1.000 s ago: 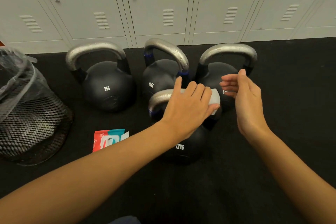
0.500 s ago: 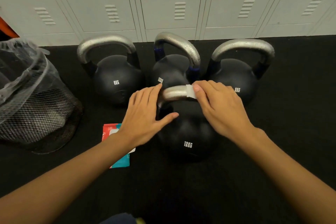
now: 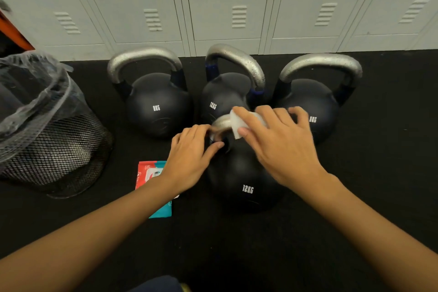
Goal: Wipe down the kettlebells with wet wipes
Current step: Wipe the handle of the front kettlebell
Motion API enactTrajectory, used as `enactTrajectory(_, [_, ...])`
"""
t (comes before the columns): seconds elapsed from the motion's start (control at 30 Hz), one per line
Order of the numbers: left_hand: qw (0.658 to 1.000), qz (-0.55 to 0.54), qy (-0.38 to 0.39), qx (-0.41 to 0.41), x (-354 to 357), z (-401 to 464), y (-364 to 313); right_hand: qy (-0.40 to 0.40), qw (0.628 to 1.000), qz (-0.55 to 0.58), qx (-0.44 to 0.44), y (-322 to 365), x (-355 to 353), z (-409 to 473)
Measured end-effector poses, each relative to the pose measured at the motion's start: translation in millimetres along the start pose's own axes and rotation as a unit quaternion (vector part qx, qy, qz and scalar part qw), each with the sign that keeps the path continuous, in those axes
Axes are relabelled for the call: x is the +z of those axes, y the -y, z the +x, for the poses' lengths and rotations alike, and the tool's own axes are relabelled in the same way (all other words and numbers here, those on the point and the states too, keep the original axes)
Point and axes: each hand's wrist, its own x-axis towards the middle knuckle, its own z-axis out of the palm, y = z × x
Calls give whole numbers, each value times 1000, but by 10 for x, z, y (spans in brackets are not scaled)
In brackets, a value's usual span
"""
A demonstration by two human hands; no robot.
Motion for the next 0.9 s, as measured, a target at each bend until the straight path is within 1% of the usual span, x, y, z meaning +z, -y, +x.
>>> enactTrajectory(0.07, [1000, -5, 5, 4, -7, 9, 8, 14, 998, 30, 46, -122, -18, -133])
enactTrajectory(0.13, [1000, -9, 4, 6, -5, 11, 15, 24, 991, 98, 89, -240, 13, -275])
enactTrajectory(0.23, [1000, -19, 3, 2, 9, 2, 14, 43, 956, 255, 135, -362, 109, -469])
enactTrajectory(0.3, [1000, -21, 2, 2, 18, -3, 16, 53, 943, 293, 150, -383, 131, -523])
enactTrajectory(0.37, [1000, -28, 1, 2, 22, -6, 18, 52, 948, 277, 151, -353, 104, -484])
enactTrajectory(0.4, [999, -34, 2, 1, 21, -5, 16, 45, 957, 250, 144, -324, 74, -431])
enactTrajectory(0.47, [999, -43, 6, -1, 23, -4, 8, 27, 978, 170, 115, -234, -3, -289])
enactTrajectory(0.53, [999, -42, 7, -4, 27, -3, 4, 33, 992, 89, 82, -118, -57, -120])
enactTrajectory(0.6, [999, -39, 7, -5, 25, -4, 3, 47, 996, 40, 59, 15, -83, 23])
enactTrajectory(0.67, [999, -38, 8, -4, 21, -10, -1, 58, 997, 19, 46, 104, -69, 121])
enactTrajectory(0.7, [999, -37, 7, -2, 17, -12, -5, 67, 997, 12, 44, 125, -81, 175])
enactTrajectory(0.77, [999, -31, 2, 5, 11, -12, -9, 117, 991, 25, 62, 111, -155, 277])
enactTrajectory(0.87, [1000, -29, 2, 5, 5, -16, -15, 206, 968, 117, 79, -55, -251, 346])
enactTrajectory(0.9, [1000, -28, 5, 3, 6, -16, -12, 240, 955, 147, 90, -141, -261, 328])
